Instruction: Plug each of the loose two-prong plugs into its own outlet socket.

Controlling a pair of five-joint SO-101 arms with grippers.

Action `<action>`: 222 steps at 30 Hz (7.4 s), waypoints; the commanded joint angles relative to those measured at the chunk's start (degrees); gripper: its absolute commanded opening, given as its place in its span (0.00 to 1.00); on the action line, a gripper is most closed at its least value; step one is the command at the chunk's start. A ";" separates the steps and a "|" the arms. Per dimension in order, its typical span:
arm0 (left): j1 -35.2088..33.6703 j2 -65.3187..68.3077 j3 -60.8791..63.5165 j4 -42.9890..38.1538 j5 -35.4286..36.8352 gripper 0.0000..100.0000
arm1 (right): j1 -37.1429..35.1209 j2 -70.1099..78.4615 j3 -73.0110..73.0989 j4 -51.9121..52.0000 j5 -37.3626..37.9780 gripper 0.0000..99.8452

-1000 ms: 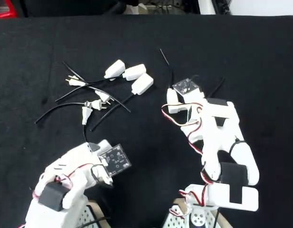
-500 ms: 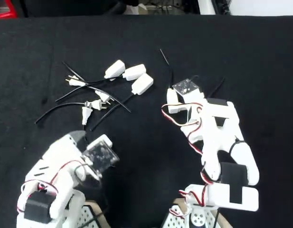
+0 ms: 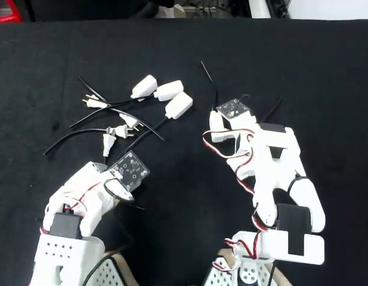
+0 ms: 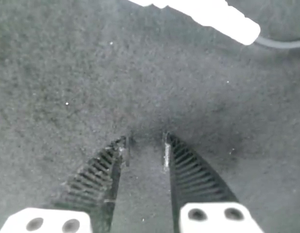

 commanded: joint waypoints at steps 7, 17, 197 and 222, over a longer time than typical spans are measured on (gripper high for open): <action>8.92 2.02 0.66 -4.13 5.80 0.25 | -0.70 -2.07 -0.66 0.26 -0.53 0.11; 5.05 2.02 -7.08 -1.93 3.16 0.25 | -0.70 -1.80 -0.66 0.26 -0.53 0.11; -27.91 8.88 -27.38 13.45 5.19 0.25 | -24.62 -9.45 -9.63 14.68 -6.51 0.11; -40.57 -1.32 11.47 -17.32 10.37 0.25 | -56.09 17.54 -30.73 -16.44 -70.07 0.24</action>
